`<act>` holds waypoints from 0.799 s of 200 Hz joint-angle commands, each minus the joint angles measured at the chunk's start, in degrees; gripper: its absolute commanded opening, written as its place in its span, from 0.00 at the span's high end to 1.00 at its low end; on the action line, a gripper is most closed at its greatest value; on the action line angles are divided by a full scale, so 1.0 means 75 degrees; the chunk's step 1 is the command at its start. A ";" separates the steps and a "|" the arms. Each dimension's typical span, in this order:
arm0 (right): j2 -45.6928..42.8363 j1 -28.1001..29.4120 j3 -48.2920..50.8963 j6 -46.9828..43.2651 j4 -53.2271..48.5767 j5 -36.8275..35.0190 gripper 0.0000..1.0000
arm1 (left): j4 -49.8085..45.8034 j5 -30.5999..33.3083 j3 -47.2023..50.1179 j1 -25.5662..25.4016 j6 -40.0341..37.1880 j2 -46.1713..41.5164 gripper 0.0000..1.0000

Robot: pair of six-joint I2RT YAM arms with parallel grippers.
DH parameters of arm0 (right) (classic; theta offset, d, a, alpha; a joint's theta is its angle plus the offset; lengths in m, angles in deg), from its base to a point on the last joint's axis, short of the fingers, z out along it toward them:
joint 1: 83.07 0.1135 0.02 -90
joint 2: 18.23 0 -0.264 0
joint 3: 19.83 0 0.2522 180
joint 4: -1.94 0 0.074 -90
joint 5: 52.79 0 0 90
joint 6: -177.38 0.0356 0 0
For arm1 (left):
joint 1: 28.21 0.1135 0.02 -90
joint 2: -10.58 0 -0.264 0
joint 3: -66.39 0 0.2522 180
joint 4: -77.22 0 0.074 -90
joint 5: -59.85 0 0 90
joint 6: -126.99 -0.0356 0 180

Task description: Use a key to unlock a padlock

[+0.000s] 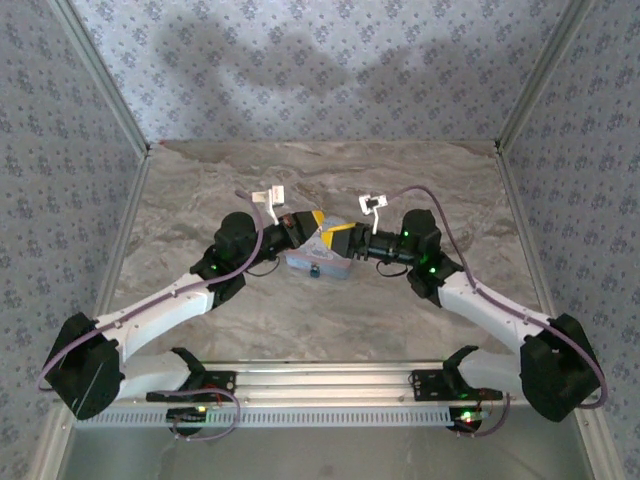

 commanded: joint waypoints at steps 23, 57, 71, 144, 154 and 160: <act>0.0148 0.0098 -0.0403 0.0113 0.0355 -0.0003 0.51 | 0.0333 -0.0184 -0.0100 -0.0066 0.0050 -0.0099 1.00; 0.0289 0.0148 -0.0492 0.0164 0.0376 0.0013 0.57 | 0.0335 -0.0185 -0.0118 -0.0085 0.0067 -0.0096 1.00; 0.0347 0.0173 -0.0511 0.0173 0.0399 0.0027 0.59 | 0.0322 -0.0177 -0.0118 -0.0078 0.0067 -0.0083 1.00; 0.0495 0.0208 -0.0488 0.0262 0.0417 -0.0005 0.69 | 0.0368 -0.0114 -0.0102 -0.0083 0.0160 -0.0047 1.00; 0.0489 0.0209 -0.0487 0.0273 0.0411 -0.0020 0.72 | 0.0368 -0.0101 -0.0096 -0.0076 0.0182 -0.0047 1.00; 0.0489 0.0201 -0.0478 0.0273 0.0414 -0.0041 0.74 | 0.0389 -0.0086 -0.0090 -0.0078 0.0190 -0.0047 1.00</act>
